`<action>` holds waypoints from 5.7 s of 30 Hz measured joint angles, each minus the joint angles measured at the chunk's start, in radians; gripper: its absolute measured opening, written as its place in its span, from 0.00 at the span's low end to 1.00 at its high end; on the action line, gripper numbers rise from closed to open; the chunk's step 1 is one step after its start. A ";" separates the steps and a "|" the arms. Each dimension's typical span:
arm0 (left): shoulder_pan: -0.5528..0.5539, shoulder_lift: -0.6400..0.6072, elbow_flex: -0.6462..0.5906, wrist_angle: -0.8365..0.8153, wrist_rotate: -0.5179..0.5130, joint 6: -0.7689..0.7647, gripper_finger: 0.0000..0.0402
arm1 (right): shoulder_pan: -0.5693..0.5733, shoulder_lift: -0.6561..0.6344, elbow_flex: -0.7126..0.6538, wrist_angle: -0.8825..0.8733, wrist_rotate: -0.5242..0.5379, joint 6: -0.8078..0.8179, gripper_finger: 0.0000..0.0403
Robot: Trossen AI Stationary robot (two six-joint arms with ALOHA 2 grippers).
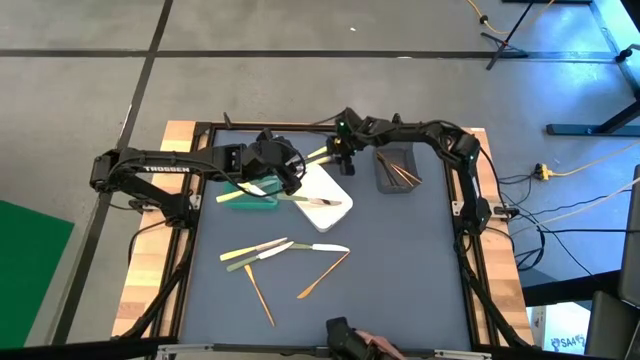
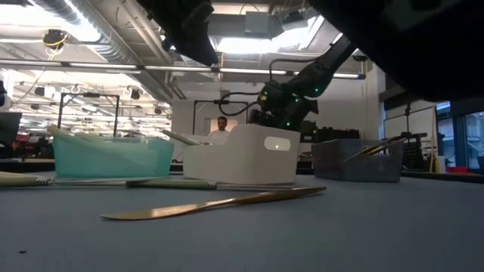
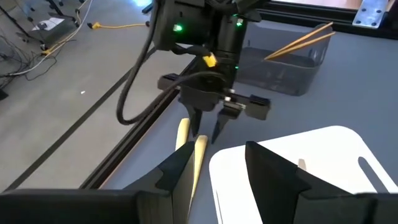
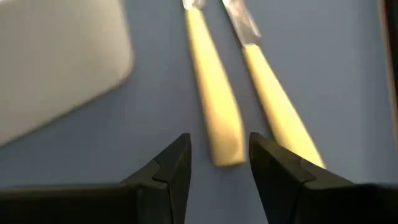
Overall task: Sort silverware by color (type)
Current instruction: Put the top yellow table knife into the green bin
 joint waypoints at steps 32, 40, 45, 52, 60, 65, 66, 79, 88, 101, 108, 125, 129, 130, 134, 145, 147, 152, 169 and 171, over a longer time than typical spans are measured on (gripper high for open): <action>0.000 0.000 -0.001 0.000 0.002 -0.002 0.34 | 0.001 0.037 0.008 0.039 0.053 -0.024 0.23; 0.000 0.000 -0.001 0.000 0.002 -0.002 0.34 | 0.000 0.037 0.008 0.046 0.055 -0.013 0.18; 0.000 0.000 -0.001 0.000 0.002 -0.002 0.34 | 0.000 0.037 0.008 0.040 0.056 -0.013 0.17; 0.000 0.000 -0.001 0.000 0.001 -0.002 0.34 | 0.000 0.029 0.011 -0.011 0.097 -0.019 0.14; 0.000 0.000 -0.001 0.000 0.001 -0.002 0.34 | 0.000 0.014 0.014 -0.130 0.172 -0.060 0.12; 0.000 0.000 -0.001 0.000 0.001 -0.001 0.34 | 0.001 0.004 0.014 -0.202 0.241 -0.063 0.12; 0.000 0.000 -0.001 0.000 0.001 -0.001 0.34 | 0.001 0.000 0.014 -0.221 0.253 -0.063 0.12; 0.000 0.000 -0.001 0.000 0.001 0.002 0.34 | 0.000 -0.089 0.006 -0.538 0.358 -0.063 0.12; 0.000 0.000 -0.001 0.000 0.001 0.002 0.34 | 0.000 -0.091 0.003 -0.536 0.359 -0.054 0.12; 0.000 0.000 -0.001 0.000 0.001 0.002 0.34 | 0.000 -0.090 0.001 -0.524 0.362 -0.021 0.30; 0.000 0.000 -0.001 0.000 0.001 0.002 0.34 | 0.001 -0.090 0.002 -0.494 0.362 -0.025 0.40; 0.000 0.000 -0.001 0.000 0.002 0.002 0.34 | 0.001 -0.052 0.005 -0.407 0.193 -0.081 0.39; 0.000 0.000 -0.001 -0.002 0.002 0.002 0.34 | 0.001 -0.040 0.008 -0.404 0.194 -0.081 0.39; 0.000 0.000 -0.001 -0.002 0.002 0.002 0.34 | 0.001 -0.040 0.008 -0.405 0.193 -0.081 0.39; 0.000 0.000 -0.001 -0.004 0.002 0.002 0.34 | 0.001 -0.039 0.007 -0.406 0.191 -0.081 0.31; 0.000 0.000 -0.001 -0.003 0.002 0.002 0.34 | 0.002 -0.039 0.023 -0.421 0.231 -0.081 0.07; 0.000 0.000 -0.001 -0.003 0.002 0.002 0.34 | 0.002 -0.036 0.040 -0.435 0.239 -0.081 0.08; 0.000 0.000 -0.001 0.002 0.001 0.000 0.34 | -0.001 -0.031 0.099 -0.474 0.290 -0.081 0.09; 0.013 -0.094 -0.001 0.034 -0.006 -0.025 0.34 | 0.001 -0.035 0.362 -0.539 0.502 -0.145 0.08; 0.021 -0.117 -0.001 0.033 -0.006 -0.038 0.34 | 0.008 -0.035 0.397 -0.539 0.502 -0.168 0.08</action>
